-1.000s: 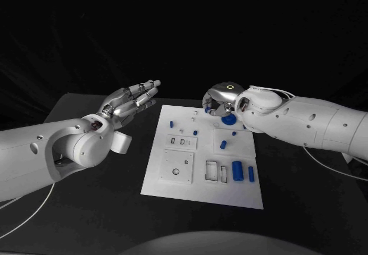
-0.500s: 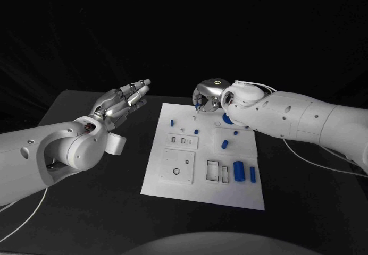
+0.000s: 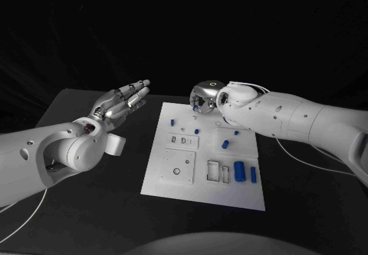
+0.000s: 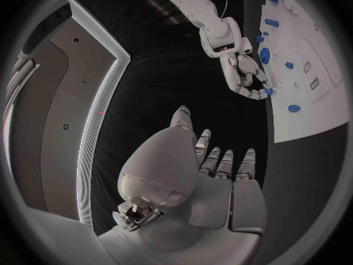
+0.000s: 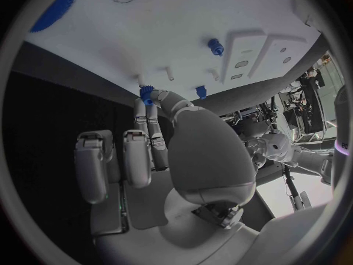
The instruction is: Assemble the parts on the task board
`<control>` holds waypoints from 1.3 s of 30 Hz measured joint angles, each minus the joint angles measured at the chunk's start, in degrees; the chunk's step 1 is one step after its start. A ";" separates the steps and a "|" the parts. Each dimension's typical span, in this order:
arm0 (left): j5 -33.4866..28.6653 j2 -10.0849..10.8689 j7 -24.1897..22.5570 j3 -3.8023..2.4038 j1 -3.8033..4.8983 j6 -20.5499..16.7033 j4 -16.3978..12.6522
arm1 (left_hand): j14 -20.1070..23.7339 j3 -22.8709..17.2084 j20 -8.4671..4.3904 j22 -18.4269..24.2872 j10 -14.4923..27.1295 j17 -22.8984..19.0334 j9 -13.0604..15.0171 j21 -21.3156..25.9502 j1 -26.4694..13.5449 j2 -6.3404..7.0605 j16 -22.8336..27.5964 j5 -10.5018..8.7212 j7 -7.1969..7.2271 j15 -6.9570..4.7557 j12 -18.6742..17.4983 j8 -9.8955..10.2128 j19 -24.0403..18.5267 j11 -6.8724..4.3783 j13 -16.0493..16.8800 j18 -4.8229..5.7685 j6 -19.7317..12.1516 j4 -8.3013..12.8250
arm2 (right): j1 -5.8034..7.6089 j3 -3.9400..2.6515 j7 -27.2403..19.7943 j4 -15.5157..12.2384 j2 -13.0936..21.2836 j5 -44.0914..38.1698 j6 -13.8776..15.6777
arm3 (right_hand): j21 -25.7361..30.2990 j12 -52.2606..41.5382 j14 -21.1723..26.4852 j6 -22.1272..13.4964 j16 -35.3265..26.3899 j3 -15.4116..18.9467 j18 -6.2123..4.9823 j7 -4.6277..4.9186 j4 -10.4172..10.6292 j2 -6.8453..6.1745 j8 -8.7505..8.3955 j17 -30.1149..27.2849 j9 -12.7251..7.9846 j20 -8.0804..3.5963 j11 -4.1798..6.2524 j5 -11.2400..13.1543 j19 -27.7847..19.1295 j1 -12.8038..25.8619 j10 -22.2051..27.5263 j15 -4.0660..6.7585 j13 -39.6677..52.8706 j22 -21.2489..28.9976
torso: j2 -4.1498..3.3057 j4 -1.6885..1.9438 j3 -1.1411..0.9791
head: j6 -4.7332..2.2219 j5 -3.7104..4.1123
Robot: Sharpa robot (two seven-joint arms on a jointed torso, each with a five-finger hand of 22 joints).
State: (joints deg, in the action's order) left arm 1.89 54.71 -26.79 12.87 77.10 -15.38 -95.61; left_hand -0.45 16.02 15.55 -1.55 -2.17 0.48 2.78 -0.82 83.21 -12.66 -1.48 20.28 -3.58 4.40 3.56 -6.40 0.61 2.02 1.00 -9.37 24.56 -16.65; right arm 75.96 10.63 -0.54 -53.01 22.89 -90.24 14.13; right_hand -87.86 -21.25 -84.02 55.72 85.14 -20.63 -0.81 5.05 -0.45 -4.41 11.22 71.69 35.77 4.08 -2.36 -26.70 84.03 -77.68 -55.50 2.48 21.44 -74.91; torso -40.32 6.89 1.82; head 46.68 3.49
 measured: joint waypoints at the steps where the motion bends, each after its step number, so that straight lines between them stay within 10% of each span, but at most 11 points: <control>1: 0.00 -0.01 0.00 0.00 0.00 0.01 0.01 | 0.00 0.00 0.00 0.00 0.00 0.00 0.00 0.00 0.00 0.00 0.00 0.00 0.00 0.00 0.00 0.00 0.00 0.00 0.00 0.00 0.00 0.00 | 0.00 -0.03 0.01 0.07 -0.02 0.00 -0.12 | 0.00 0.20 0.00 0.00 0.00 0.00 0.00 0.00 0.00 0.00 -0.22 -0.08 -0.05 0.00 0.00 0.00 0.00 0.00 0.00 0.00 -0.04 0.00 | 0.01 0.00 0.00 | 0.05 -0.04; 39: 0.05 -0.85 0.21 0.02 -0.07 0.47 0.93 | 0.00 -0.88 0.00 0.00 0.20 0.01 0.01 0.00 2.73 0.01 0.00 3.01 -0.81 0.42 0.23 0.00 0.00 0.21 -0.01 0.00 0.82 0.23 | -0.73 -0.04 -0.07 -0.11 1.19 2.34 -0.20 | 0.55 1.86 0.21 -1.00 -0.66 -0.51 0.00 0.11 0.14 0.00 -1.71 -1.60 -0.31 0.00 -0.22 -0.42 0.00 0.00 0.23 -0.22 -0.40 -0.03 | 0.26 -0.01 0.11 | 0.65 0.04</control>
State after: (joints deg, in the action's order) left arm 1.94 53.86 -26.57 12.89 77.03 -14.91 -94.68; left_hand -0.45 15.14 15.55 -1.55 -1.96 0.49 2.79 -0.82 85.94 -12.65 -1.48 23.29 -4.39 4.82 3.79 -6.40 0.61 2.22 0.99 -9.37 25.38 -16.41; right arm 75.23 10.59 -0.62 -53.13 24.08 -87.90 13.92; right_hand -87.31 -19.39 -83.81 54.73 84.48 -21.14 -0.81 5.16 -0.31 -4.41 9.51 70.09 35.46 4.09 -2.58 -27.12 84.03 -77.68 -55.27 2.26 21.04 -74.94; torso -40.06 6.88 1.93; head 47.33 3.54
